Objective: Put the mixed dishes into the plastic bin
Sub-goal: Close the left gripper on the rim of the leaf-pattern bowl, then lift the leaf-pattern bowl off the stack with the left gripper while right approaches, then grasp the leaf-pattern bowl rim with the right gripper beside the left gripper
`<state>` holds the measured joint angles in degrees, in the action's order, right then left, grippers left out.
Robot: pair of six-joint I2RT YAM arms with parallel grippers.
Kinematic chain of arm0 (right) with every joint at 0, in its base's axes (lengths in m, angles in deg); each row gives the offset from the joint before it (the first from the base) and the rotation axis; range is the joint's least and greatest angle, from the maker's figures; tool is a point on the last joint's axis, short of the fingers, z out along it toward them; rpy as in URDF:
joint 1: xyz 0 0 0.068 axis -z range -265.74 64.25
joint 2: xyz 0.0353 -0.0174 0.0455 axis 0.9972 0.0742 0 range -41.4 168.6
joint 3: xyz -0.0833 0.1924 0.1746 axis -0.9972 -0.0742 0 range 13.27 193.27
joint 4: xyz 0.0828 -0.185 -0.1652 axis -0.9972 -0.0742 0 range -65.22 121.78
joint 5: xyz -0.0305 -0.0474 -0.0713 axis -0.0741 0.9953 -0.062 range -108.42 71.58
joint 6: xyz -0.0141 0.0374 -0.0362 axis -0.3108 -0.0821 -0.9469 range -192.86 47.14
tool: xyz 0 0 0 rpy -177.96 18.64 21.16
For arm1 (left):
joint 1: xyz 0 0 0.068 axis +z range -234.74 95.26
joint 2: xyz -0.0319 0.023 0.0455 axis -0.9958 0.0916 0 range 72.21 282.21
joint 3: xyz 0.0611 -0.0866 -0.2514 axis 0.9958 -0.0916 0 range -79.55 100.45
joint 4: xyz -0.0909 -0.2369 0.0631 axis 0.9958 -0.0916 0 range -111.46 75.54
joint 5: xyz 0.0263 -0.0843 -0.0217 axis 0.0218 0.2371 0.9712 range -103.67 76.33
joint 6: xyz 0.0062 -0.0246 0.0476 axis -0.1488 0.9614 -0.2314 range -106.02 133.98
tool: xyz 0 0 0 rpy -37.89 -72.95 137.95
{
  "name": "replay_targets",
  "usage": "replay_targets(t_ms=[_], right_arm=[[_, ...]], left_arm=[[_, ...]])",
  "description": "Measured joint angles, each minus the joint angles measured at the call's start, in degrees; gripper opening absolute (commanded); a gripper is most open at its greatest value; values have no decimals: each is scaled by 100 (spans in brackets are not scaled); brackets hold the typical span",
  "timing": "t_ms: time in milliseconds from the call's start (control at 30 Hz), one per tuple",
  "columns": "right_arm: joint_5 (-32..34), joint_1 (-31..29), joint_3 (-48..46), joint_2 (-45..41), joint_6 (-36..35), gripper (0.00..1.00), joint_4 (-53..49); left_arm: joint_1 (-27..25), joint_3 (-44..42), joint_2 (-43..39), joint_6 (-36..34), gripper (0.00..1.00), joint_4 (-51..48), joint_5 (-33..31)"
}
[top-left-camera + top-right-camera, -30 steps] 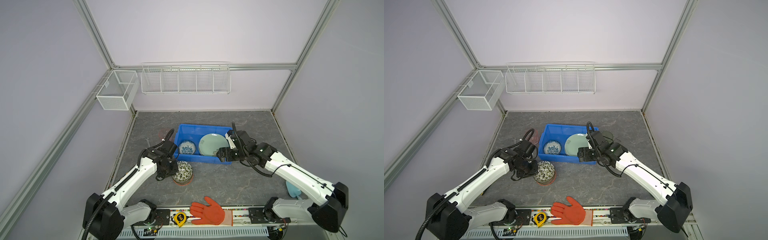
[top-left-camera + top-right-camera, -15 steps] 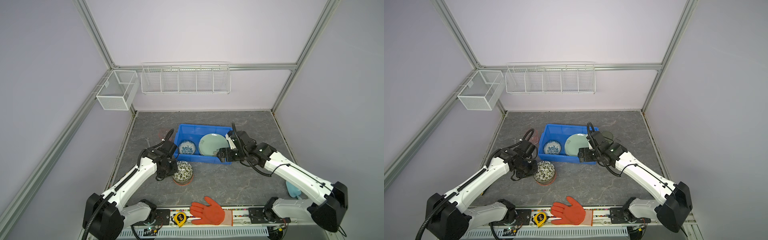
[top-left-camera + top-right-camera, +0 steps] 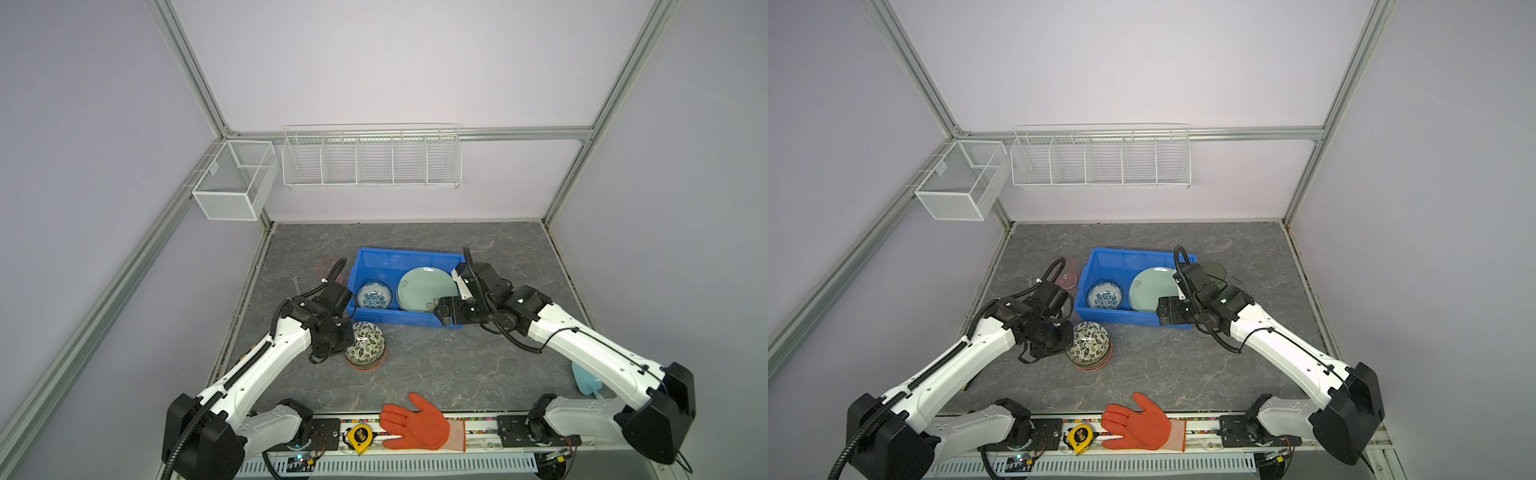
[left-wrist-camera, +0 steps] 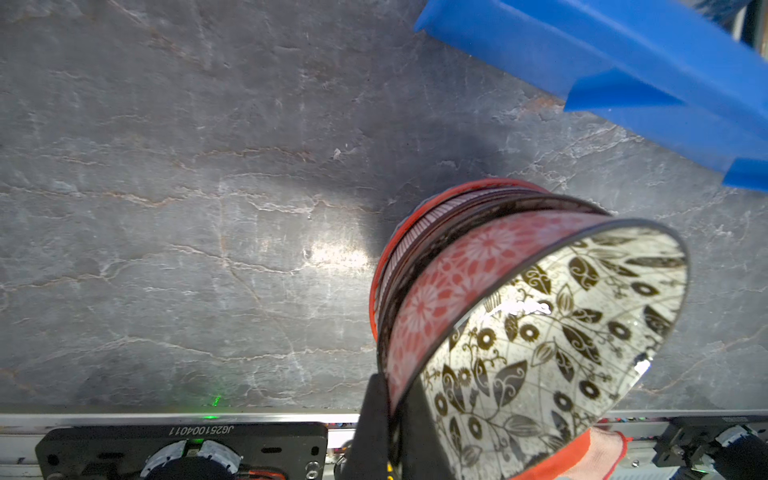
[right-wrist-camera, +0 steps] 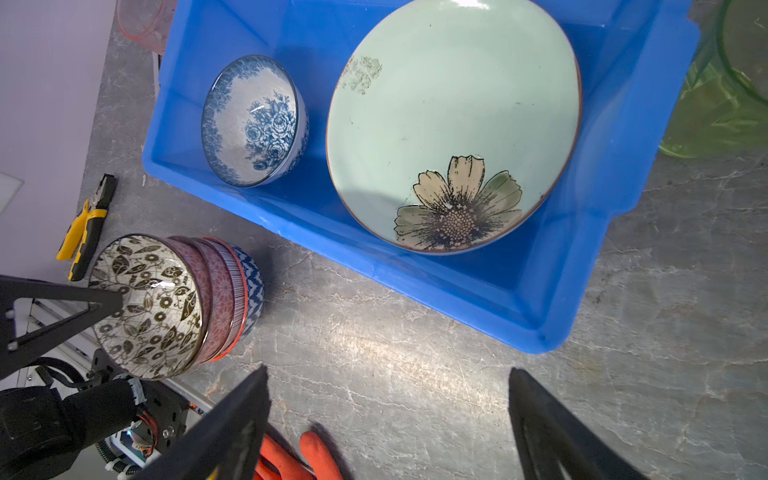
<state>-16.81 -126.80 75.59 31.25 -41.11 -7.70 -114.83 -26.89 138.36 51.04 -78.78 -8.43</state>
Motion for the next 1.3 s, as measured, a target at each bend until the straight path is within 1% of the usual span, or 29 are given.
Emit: replay_targets(t_ms=[200, 500, 633, 733, 867, 967, 1100, 1300], right_arm=[[-17, 11, -9, -33, 0, 92, 0], [-155, 11, -81, -313, 22, 93, 39], [-229, 11, -81, -321, 28, 98, 39], [-393, 13, -24, -291, 17, 100, 35], [-560, -35, 256, -90, -9, 98, 15], [-579, -181, 529, 120, -48, 97, -66], [-555, -424, 929, 409, -114, 96, -238], [-529, -649, 1370, 640, -186, 91, -433]], left_arm=[[0, 103, -142, 76, 0, -31, 76], [0, 396, -313, 127, 0, -76, 280], [0, 461, -328, 142, 0, -72, 402], [0, 514, -328, 153, 0, -72, 463], [0, 691, -299, 175, 0, -70, 509], [0, 896, -205, 173, 0, -70, 509], [-46, 1257, 70, 166, 0, -31, 507], [-304, 1650, 603, 162, 0, 179, 498]])
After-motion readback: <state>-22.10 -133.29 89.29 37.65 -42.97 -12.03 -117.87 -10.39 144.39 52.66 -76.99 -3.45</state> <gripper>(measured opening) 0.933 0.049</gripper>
